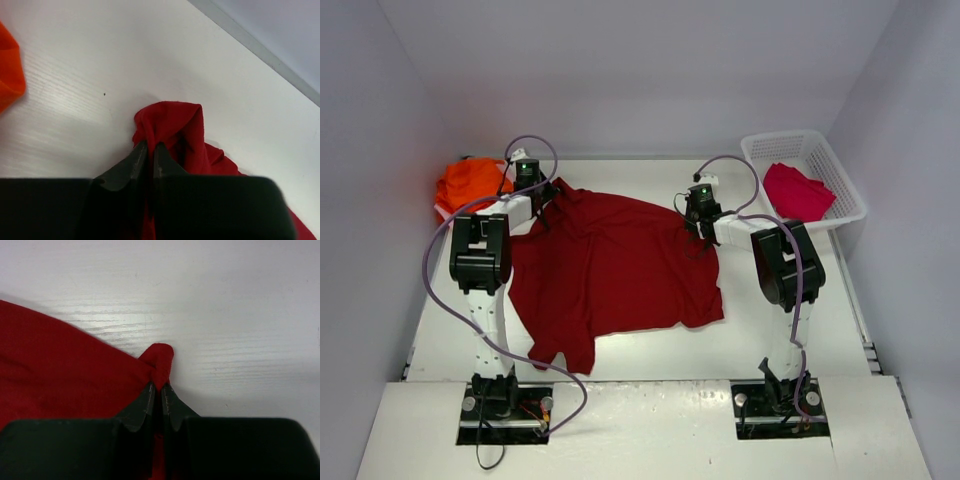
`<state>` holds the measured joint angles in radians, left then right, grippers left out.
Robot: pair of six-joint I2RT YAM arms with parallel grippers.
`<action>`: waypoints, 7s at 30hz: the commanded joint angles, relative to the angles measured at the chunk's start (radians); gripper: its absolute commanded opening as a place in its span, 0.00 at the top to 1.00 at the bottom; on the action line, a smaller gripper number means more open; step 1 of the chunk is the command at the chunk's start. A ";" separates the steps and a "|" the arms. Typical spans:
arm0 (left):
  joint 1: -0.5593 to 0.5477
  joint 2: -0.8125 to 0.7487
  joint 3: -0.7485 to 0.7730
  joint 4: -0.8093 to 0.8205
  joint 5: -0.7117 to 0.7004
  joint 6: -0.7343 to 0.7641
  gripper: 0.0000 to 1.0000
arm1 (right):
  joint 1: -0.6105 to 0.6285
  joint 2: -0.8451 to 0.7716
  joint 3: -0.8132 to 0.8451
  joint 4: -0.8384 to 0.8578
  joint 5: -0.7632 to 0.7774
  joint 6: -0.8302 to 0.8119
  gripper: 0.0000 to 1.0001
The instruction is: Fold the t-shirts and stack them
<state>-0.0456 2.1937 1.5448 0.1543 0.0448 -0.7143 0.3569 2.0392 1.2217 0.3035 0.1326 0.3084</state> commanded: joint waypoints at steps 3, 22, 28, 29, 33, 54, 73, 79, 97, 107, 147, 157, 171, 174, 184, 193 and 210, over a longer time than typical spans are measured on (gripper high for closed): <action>-0.005 -0.097 0.058 0.105 0.038 0.047 1.00 | 0.002 0.001 -0.014 -0.026 0.044 -0.029 1.00; -0.005 -0.351 0.002 0.185 0.184 0.075 1.00 | 0.002 -0.206 0.130 -0.155 0.070 -0.104 1.00; -0.005 -0.423 -0.048 0.203 0.205 0.065 1.00 | 0.004 -0.301 0.142 -0.191 0.082 -0.123 1.00; -0.005 -0.431 -0.066 0.212 0.208 0.065 1.00 | 0.004 -0.321 0.141 -0.196 0.081 -0.124 1.00; -0.007 -0.469 -0.097 0.208 0.219 0.068 1.00 | 0.004 -0.370 0.128 -0.216 0.081 -0.130 1.00; -0.054 -0.807 -0.385 0.163 0.190 0.084 1.00 | 0.056 -0.613 -0.033 -0.343 0.079 -0.055 1.00; -0.069 -1.003 -0.604 0.119 0.168 0.070 1.00 | 0.206 -0.778 -0.240 -0.386 0.151 0.067 1.00; -0.097 -0.988 -0.632 0.123 0.167 0.055 1.00 | 0.231 -0.772 -0.278 -0.389 0.162 0.103 1.00; -0.212 -1.190 -0.839 0.008 -0.009 -0.029 0.91 | 0.317 -0.792 -0.389 -0.432 0.226 0.314 0.23; -0.214 -1.367 -0.937 -0.025 -0.148 -0.083 0.43 | 0.321 -0.781 -0.354 -0.438 0.294 0.304 0.11; -0.283 -1.117 -0.928 0.145 -0.080 -0.149 0.42 | 0.191 -0.580 -0.415 -0.228 0.171 0.282 0.32; -0.293 -1.123 -0.936 0.139 -0.085 -0.154 0.42 | 0.255 -0.583 -0.429 -0.250 0.208 0.327 0.69; -0.322 -1.216 -0.940 0.082 -0.098 -0.177 0.42 | 0.404 -0.787 -0.439 -0.471 0.302 0.451 1.00; -0.335 -1.262 -0.937 0.048 -0.109 -0.185 0.42 | 0.485 -0.818 -0.461 -0.530 0.340 0.504 1.00; -0.349 -1.410 -0.942 -0.071 -0.143 -0.183 0.42 | 0.709 -0.760 -0.539 -0.621 0.400 0.785 0.79; -0.349 -1.418 -0.925 -0.113 -0.158 -0.155 0.42 | 0.757 -0.680 -0.464 -0.658 0.459 0.816 0.36; -0.350 -1.345 -0.963 -0.033 -0.135 -0.178 0.42 | 0.580 -0.880 -0.475 -0.695 0.486 0.695 0.36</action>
<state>-0.3870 0.8478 0.5709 0.0399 -0.0952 -0.8917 0.9573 1.1648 0.7429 -0.3683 0.5732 1.0183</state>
